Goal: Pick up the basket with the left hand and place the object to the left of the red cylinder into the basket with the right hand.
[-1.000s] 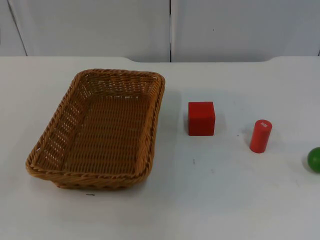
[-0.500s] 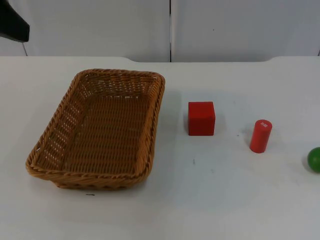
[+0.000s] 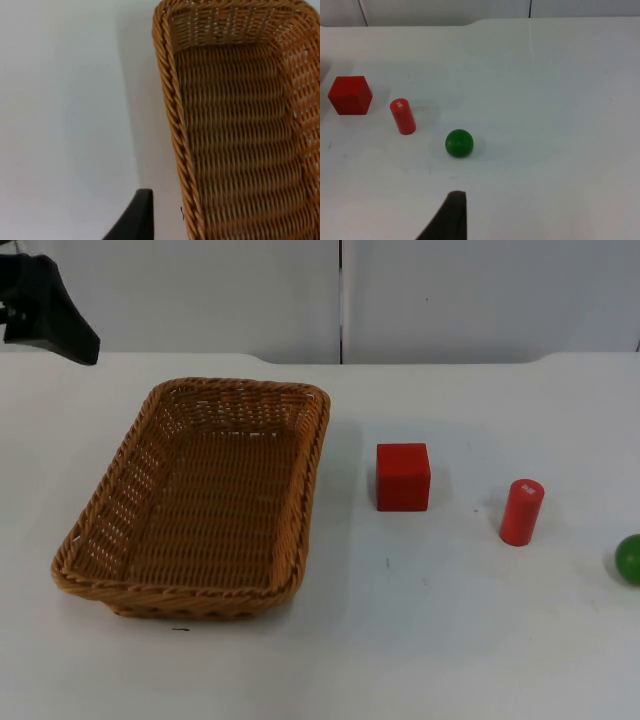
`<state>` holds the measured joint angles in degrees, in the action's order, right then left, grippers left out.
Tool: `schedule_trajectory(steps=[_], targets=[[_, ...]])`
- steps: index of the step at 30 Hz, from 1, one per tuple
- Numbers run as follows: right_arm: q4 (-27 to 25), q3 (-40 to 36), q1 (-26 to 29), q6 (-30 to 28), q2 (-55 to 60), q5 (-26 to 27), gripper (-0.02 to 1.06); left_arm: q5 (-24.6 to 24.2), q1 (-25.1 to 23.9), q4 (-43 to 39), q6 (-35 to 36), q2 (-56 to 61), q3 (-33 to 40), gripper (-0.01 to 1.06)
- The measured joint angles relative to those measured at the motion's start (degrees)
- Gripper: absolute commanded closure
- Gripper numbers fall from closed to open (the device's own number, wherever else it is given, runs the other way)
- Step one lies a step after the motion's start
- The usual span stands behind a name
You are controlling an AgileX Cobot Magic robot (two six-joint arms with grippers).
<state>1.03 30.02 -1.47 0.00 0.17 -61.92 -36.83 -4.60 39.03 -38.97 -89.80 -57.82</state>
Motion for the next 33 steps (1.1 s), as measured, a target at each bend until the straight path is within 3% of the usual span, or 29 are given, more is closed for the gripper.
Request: schedule_trajectory(steps=[12, 20, 26, 33], targets=[[0.0, 0.0, 0.0, 0.0, 0.0, 0.0, -0.01, -1.3, 0.0, -2.9, 0.2, -13.1, -7.3, 0.0], [0.0, 0.0, 0.0, 0.0, -0.2, 0.0, -0.01, -1.5, 0.0, -2.9, 0.2, -17.7, -7.8, 0.0], [0.0, -0.1, 0.0, 0.0, -0.1, 0.0, -0.01, -1.4, 2.2, -3.1, 0.2, -20.9, -10.6, 0.0], [0.0, -0.1, 0.0, 0.0, -0.1, -0.1, -0.01, -5.5, 2.8, -4.5, 1.6, -27.2, -17.1, 0.0]])
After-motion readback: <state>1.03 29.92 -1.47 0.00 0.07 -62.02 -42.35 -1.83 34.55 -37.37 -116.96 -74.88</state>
